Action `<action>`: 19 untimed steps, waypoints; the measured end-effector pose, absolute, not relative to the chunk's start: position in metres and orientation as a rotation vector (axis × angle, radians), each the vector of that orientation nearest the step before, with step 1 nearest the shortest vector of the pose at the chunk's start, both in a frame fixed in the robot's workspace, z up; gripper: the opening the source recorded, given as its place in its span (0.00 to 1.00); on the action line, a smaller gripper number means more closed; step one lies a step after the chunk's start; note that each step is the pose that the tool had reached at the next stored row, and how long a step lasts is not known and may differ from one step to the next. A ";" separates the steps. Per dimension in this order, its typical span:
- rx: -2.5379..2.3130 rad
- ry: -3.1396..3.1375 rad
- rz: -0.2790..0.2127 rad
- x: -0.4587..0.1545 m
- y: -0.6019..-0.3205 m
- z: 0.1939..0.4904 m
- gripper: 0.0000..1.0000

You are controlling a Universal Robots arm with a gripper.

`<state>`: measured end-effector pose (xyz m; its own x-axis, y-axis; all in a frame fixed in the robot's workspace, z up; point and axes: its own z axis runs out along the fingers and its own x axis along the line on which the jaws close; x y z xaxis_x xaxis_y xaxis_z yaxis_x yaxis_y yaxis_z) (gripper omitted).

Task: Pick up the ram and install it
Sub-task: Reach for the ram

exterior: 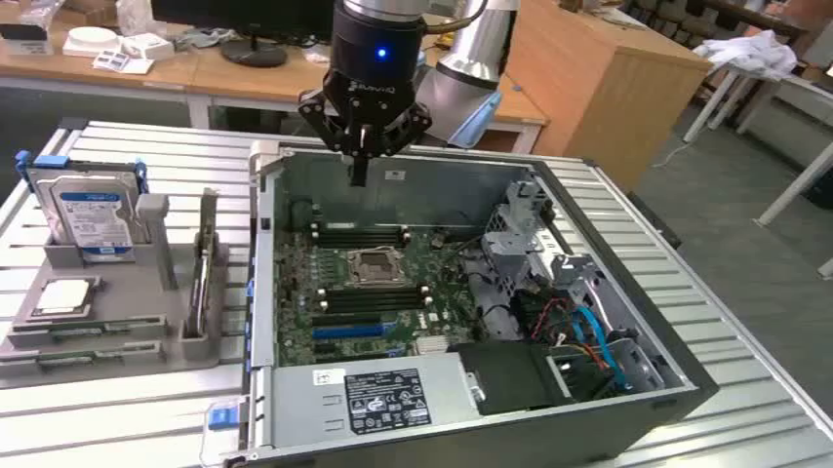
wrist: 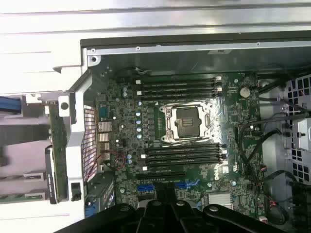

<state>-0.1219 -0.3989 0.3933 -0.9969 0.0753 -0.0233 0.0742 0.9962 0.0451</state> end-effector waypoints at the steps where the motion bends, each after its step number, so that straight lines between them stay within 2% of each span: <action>1: 0.117 3.114 0.069 -0.122 -0.399 0.393 0.11; 19: 0.117 3.114 0.069 -0.131 -0.399 0.393 0.11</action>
